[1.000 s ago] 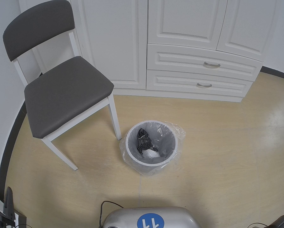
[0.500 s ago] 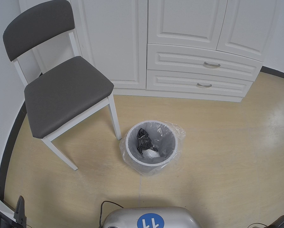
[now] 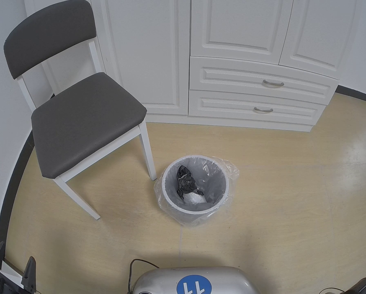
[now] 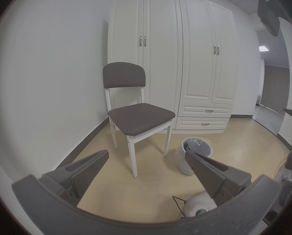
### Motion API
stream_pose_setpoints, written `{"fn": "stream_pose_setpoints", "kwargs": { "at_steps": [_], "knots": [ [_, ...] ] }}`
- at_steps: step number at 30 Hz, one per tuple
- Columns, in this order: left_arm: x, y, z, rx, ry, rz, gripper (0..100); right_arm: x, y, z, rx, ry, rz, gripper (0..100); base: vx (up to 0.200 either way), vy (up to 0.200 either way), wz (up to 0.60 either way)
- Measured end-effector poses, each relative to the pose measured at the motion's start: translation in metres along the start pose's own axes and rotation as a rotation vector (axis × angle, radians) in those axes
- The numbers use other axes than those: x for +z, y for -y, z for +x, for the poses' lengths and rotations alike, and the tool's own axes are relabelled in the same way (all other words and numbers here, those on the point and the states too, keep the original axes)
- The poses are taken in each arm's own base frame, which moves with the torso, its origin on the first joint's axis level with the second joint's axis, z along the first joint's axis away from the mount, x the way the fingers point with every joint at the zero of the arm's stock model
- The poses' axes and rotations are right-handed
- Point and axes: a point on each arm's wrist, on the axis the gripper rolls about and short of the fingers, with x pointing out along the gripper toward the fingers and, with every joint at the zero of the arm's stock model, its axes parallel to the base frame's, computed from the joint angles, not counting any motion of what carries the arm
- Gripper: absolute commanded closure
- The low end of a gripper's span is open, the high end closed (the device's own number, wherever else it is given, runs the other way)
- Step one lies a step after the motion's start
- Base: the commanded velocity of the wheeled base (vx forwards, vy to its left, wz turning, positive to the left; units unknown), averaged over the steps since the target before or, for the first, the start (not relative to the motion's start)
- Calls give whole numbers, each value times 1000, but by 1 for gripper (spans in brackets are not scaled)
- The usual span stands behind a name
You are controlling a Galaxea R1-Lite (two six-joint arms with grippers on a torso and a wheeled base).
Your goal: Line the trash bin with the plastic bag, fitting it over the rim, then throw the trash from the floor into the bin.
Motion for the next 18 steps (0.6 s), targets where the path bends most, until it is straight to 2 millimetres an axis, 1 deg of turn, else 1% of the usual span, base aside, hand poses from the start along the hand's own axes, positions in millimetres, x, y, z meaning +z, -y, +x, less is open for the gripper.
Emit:
{"fn": "stream_pose_setpoints", "kwargs": {
  "at_steps": [8, 11, 18],
  "knots": [
    [0, 0, 0, 0, 0, -1, 0, -19, 0, -2, 10, -183, -59, 0, 0, 0, 0],
    [0, 0, 0, 0, -1, 0, 0, -21, 0, -2, 14, -208, -76, 0, 0, 0, 0],
    [0, 0, 0, -1, -2, 1, 0, -22, -1, -2, 39, -208, -160, 0, 0, 0, 0]
  ]
}}
